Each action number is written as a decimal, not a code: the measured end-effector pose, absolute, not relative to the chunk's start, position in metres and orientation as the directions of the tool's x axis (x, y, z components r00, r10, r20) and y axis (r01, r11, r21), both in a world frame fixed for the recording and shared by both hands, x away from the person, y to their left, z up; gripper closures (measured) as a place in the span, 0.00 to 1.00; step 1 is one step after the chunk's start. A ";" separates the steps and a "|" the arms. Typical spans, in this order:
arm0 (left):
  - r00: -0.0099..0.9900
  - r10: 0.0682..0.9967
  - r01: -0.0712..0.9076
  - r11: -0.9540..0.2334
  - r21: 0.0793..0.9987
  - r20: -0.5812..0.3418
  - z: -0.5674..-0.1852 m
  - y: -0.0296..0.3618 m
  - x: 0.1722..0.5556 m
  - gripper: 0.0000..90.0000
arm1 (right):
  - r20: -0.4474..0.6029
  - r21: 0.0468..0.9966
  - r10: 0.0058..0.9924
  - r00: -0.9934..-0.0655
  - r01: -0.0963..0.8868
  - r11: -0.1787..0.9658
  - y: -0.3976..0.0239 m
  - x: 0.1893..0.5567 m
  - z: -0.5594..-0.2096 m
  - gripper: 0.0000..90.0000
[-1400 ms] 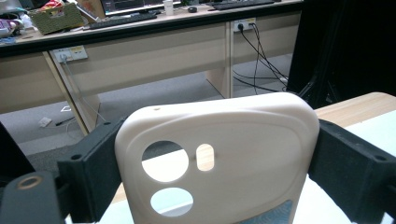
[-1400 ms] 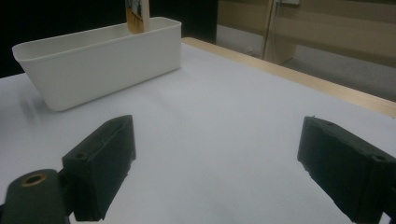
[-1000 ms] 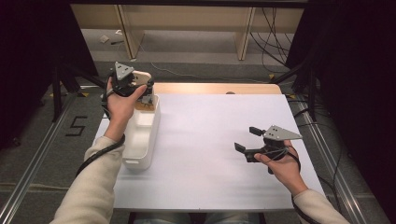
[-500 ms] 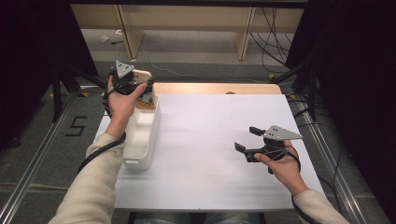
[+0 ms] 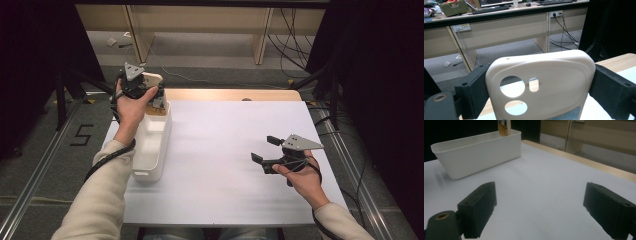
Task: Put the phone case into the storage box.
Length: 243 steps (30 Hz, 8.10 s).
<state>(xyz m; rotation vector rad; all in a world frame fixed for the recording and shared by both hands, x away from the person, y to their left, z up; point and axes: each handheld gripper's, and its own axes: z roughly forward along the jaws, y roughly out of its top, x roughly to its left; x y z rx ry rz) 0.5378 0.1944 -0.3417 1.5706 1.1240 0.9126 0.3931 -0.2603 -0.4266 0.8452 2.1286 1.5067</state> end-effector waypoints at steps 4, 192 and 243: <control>0.296 0.955 0.231 -0.111 0.967 0.039 -0.341 0.195 0.539 0.11 | 0.024 0.940 0.674 -0.739 0.247 0.237 -0.260 0.393 -0.427 0.14; 0.257 0.966 0.372 -0.072 0.925 -0.028 -0.385 0.202 0.587 0.11 | 0.028 0.936 0.660 -0.751 0.252 0.247 -0.258 0.393 -0.429 0.16; 0.260 0.965 0.416 -0.071 0.907 -0.043 -0.404 0.202 0.590 0.10 | 0.025 0.934 0.657 -0.753 0.251 0.252 -0.258 0.393 -0.429 0.16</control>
